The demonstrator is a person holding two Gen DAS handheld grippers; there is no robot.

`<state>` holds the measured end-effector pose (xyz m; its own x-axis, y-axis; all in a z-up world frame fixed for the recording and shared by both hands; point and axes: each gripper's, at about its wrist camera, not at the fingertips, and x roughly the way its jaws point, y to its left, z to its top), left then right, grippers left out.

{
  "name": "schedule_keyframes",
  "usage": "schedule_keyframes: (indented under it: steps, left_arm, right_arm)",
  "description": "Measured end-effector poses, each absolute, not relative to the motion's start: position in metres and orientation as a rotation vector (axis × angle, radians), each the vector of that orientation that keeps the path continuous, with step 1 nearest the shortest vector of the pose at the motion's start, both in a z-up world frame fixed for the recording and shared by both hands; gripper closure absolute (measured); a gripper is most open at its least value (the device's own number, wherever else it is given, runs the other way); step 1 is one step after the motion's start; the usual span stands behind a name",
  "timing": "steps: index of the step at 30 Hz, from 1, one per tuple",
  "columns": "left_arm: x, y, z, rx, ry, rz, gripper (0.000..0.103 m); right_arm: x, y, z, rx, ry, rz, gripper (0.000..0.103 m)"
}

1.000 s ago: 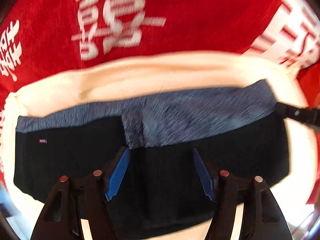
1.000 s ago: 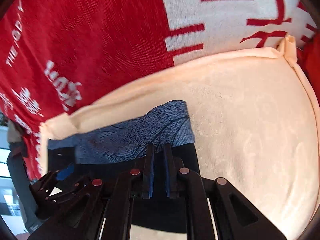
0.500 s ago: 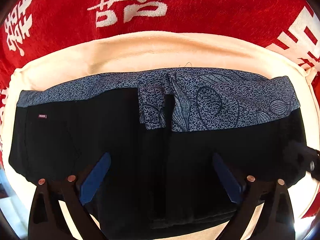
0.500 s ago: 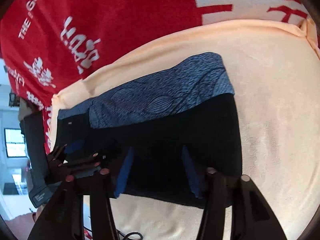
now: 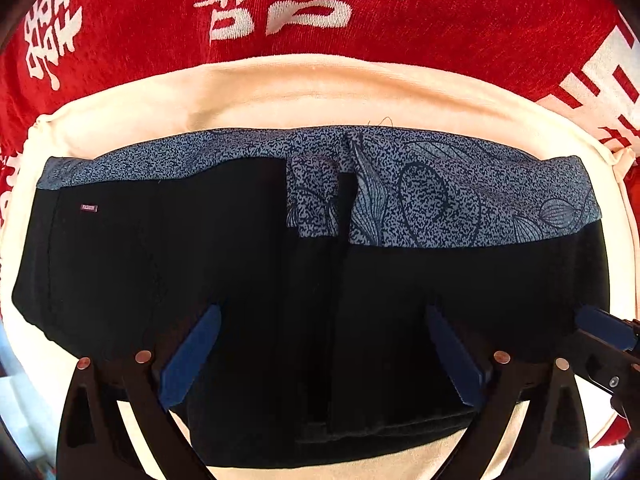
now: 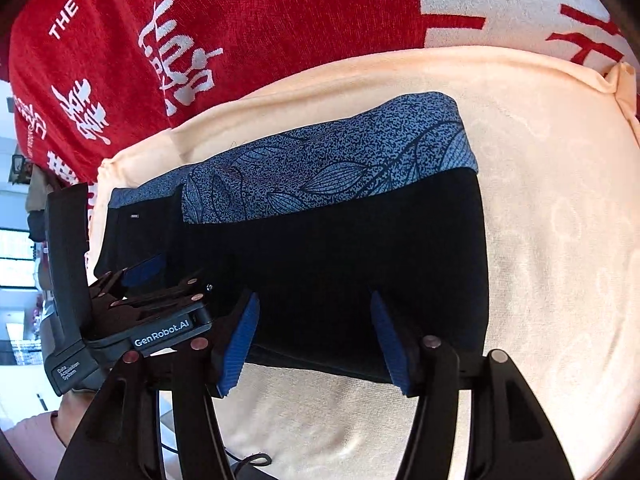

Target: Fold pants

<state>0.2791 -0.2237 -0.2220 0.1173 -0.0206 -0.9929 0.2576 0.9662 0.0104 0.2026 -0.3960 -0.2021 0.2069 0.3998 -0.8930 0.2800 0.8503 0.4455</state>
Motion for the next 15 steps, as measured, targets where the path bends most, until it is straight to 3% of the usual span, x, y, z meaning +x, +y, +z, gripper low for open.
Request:
schedule_keyframes:
  steps: [15]
  left_arm:
    - [0.257,-0.153,-0.198,0.157,1.437,-0.27,0.001]
  right_arm:
    - [0.21,-0.322,-0.185,0.51,1.394,0.054,0.034]
